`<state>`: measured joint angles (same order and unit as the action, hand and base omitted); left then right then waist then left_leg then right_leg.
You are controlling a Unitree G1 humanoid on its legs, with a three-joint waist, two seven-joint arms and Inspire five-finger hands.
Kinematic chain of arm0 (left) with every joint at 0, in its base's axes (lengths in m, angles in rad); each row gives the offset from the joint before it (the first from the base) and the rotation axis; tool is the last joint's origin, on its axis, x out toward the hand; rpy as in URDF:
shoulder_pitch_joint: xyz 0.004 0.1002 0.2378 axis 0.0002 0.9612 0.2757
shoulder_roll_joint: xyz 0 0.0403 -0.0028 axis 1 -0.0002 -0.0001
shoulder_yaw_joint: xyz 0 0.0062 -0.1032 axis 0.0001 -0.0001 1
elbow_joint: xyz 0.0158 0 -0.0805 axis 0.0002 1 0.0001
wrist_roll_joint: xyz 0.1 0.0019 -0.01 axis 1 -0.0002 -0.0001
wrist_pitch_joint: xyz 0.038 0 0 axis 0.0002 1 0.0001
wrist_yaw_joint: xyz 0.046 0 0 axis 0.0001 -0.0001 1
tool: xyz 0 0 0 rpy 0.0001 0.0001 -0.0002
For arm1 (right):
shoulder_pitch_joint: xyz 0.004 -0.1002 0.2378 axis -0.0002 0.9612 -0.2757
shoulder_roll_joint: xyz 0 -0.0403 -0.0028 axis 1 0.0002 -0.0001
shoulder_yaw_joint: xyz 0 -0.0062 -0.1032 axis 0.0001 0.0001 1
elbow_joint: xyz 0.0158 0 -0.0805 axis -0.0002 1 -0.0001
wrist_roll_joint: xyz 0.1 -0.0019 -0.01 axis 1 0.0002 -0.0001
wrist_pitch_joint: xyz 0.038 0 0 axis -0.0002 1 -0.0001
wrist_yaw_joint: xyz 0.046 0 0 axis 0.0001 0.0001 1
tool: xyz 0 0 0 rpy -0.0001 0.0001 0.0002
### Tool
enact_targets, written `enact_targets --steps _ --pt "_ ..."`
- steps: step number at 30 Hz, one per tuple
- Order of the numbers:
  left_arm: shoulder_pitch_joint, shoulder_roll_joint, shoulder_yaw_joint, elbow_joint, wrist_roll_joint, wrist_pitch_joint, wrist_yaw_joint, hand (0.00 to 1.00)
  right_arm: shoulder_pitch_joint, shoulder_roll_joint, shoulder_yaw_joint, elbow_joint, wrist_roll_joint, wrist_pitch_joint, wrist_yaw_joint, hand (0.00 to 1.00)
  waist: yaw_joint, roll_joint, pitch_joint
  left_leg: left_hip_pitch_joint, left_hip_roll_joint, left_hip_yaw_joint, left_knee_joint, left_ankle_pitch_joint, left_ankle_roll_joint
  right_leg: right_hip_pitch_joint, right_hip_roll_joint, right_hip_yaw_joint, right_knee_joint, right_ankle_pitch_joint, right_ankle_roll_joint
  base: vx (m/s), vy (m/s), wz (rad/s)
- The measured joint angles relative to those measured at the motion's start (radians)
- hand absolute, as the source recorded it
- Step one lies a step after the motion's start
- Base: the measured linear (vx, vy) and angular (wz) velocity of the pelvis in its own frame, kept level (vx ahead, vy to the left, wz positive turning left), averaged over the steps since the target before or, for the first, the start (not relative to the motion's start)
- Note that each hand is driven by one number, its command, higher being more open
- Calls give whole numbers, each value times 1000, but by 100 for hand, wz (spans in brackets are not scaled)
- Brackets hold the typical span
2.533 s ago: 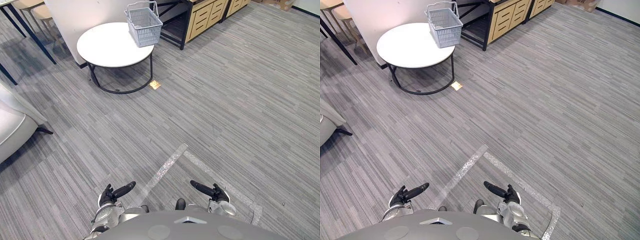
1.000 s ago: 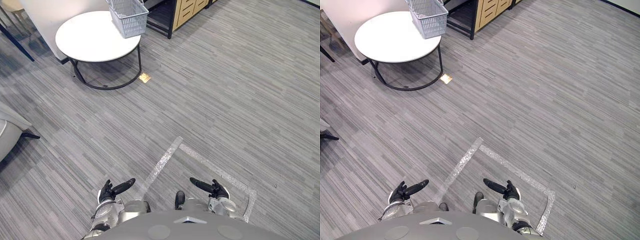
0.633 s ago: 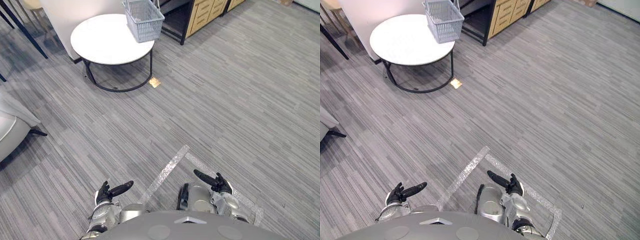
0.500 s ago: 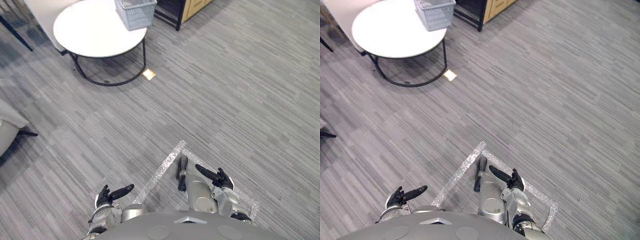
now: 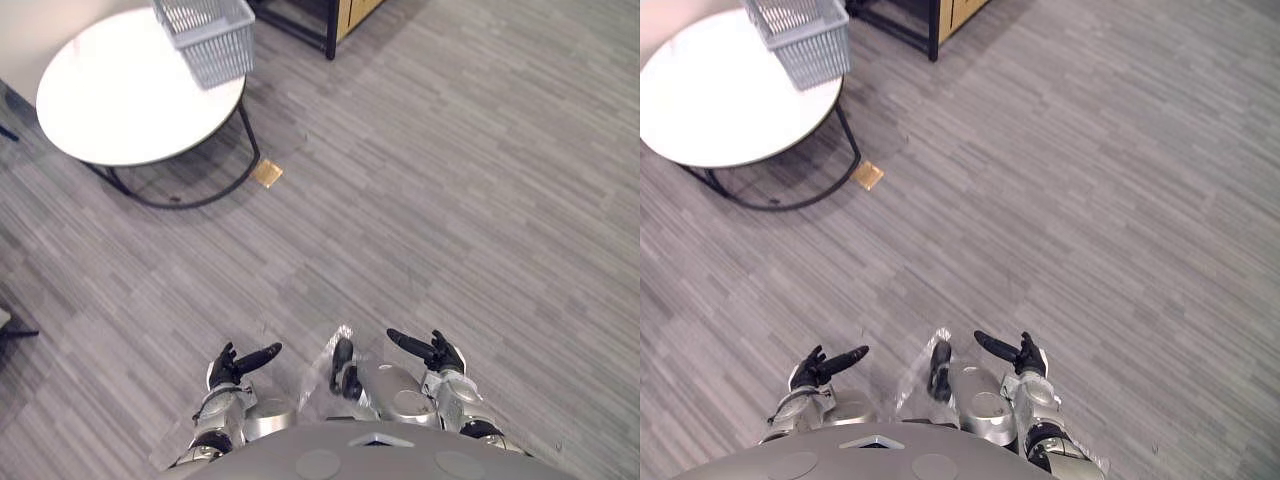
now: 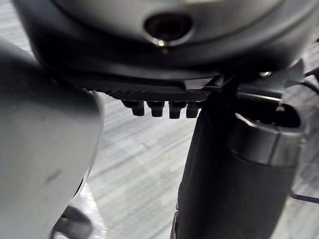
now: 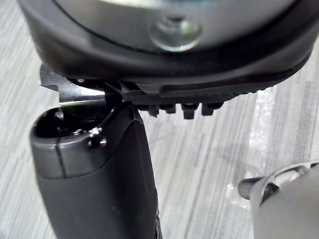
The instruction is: Pick vegetable in the basket
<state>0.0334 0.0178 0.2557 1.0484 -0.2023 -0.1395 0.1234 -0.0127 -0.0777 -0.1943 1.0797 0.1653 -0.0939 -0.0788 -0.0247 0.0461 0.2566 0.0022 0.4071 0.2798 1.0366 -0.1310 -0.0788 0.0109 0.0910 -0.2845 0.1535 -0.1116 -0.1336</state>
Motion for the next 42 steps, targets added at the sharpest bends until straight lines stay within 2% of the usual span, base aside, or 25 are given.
enact_targets --steps 1,3,4,5,6,7,8,9,10,11,12,14,15,18,21,26,28,30,32,34,36,38,39,41,42 --pt "4 -1 16 -10 -2 -14 -1 100 0 -4 -5 14 0 0 -2 100 7 -5 3 -42 -3 41 -13 -48 -8 62 -4 27 -40 0 1 374 -58 -39" --pt "5 -1 38 -15 -29 -13 1 100 0 0 -13 26 0 1 -5 100 28 -14 8 -100 -23 79 -112 -97 -27 131 -19 67 -77 0 2 327 42 -60" --pt "6 0 60 -21 -55 -13 1 100 1 4 -23 25 -1 1 -7 100 36 -37 20 -139 -54 87 -234 -107 -26 167 -44 77 -90 -8 16 307 86 -61" --pt "6 2 68 -27 -63 -14 2 100 2 8 -31 24 -2 1 -8 100 39 -41 21 -148 -74 95 -307 -104 -28 184 -63 85 -94 -16 31 293 109 -43" --pt "5 -2 75 -31 -67 -15 7 100 16 8 -33 20 -3 0 -9 100 40 -53 26 -165 -120 104 -475 -72 -27 217 -87 88 -115 -27 59 267 141 -28" --pt "8 -11 73 -26 -66 -16 9 100 41 2 -40 3 1 1 -9 100 41 -34 14 -173 -153 104 -647 11 -21 240 -97 93 -127 -41 86 264 173 -23" --pt "11 -18 74 -19 -67 -15 10 100 49 -1 -41 -1 0 1 -9 100 40 -20 6 -173 -164 102 -721 64 -18 254 -97 96 -131 -49 99 287 237 -12" --pt "15 -27 74 0 -66 -14 11 100 70 -14 -41 -14 -2 1 -10 100 40 4 -9 -168 -190 93 -837 189 6 282 -95 99 -135 -69 129 422 323 0" --pt "9 -21 76 9 -73 -12 12 100 78 -9 -36 -12 -7 3 -13 100 45 -17 -24 -152 -227 79 -862 267 51 301 -122 106 -131 -88 155 366 271 11" --pt "13 -16 74 8 -71 -14 16 100 84 -1 -29 -13 -21 0 -15 100 46 -36 -38 -149 -244 80 -886 271 55 289 -139 101 -124 -87 158 347 230 14" --pt "13 0 74 5 -70 -22 18 100 82 19 -21 -14 -40 -1 -13 100 49 -70 -50 -144 -268 89 -923 268 59 273 -157 98 -115 -86 160 238 126 4" --pt "12 19 78 8 -82 -14 18 100 73 56 -7 -14 -42 0 -8 100 59 -104 -53 -121 -286 110 -938 261 68 272 -180 110 -97 -71 181 307 144 -11" --pt "14 20 76 12 -79 -13 18 100 71 61 -4 -14 -43 -1 -7 100 59 -104 -53 -100 -288 117 -942 258 71 273 -185 124 -81 -62 195 189 93 -14" --pt "25 20 72 24 -77 -13 18 100 71 64 10 -15 -62 -5 2 100 59 -92 -61 -43 -295 143 -968 244 63 288 -197 165 -53 -52 199 93 63 -26" --pt "23 24 58 31 -78 -13 16 100 68 57 20 -13 -80 -6 3 100 54 -85 -69 -54 -293 154 -965 227 59 280 -203 184 -85 -39 211 -9 -7 -27" --pt "9 24 12 39 -75 -13 9 100 57 29 19 11 -82 2 1 100 50 -65 -79 -149 -297 154 -812 109 74 249 -244 175 -102 -54 228 -24 83 -14" --pt "8 26 -1 36 -75 -13 8 100 54 24 17 12 -82 8 1 100 49 -69 -79 -179 -339 154 -770 53 96 215 -290 158 -41 -113 249 12 151 0" --pt "9 20 -13 41 -72 -11 10 100 50 12 7 12 -80 17 3 100 45 -56 -82 -187 -354 148 -774 39 111 160 -304 150 68 -117 246 23 160 15" --pt "15 16 -14 41 -66 -11 9 100 44 12 2 9 -80 17 2 100 46 -37 -88 -167 -364 130 -795 38 113 88 -312 156 241 -95 236 58 223 34" --pt "15 22 -13 39 -65 -11 10 100 43 18 -12 6 -80 16 2 100 48 -49 -78 -110 -385 103 -838 38 114 -3 -325 184 482 10 219 107 223 53" --pt "20 33 -13 39 -65 -11 11 100 46 30 -30 1 -79 12 1 100 46 -50 -70 -67 -401 78 -865 30 126 -54 -336 192 635 106 221 135 151 56" --pt "26 39 -12 39 -65 -10 17 100 51 37 -42 -16 -80 11 1 100 46 -62 -66 -24 -417 56 -879 22 138 -95 -353 175 745 63 211 173 103 41" --pt "37 40 -11 39 -65 -10 18 100 52 38 -43 -23 -79 6 1 100 41 -61 -65 4 -424 43 -896 19 142 -116 -353 148 768 6 213 148 57 23" --pt "54 43 0 42 -64 -10 20 100 52 40 -43 -33 -79 -4 1 100 27 -56 -64 37 -427 23 -909 10 140 -134 -352 102 723 -57 218 190 34 31" --pt "64 41 11 45 -63 -10 21 100 52 40 -45 -35 -79 -6 1 100 23 -53 -63 55 -427 12 -909 3 132 -135 -349 79 640 -81 218 199 5 30"
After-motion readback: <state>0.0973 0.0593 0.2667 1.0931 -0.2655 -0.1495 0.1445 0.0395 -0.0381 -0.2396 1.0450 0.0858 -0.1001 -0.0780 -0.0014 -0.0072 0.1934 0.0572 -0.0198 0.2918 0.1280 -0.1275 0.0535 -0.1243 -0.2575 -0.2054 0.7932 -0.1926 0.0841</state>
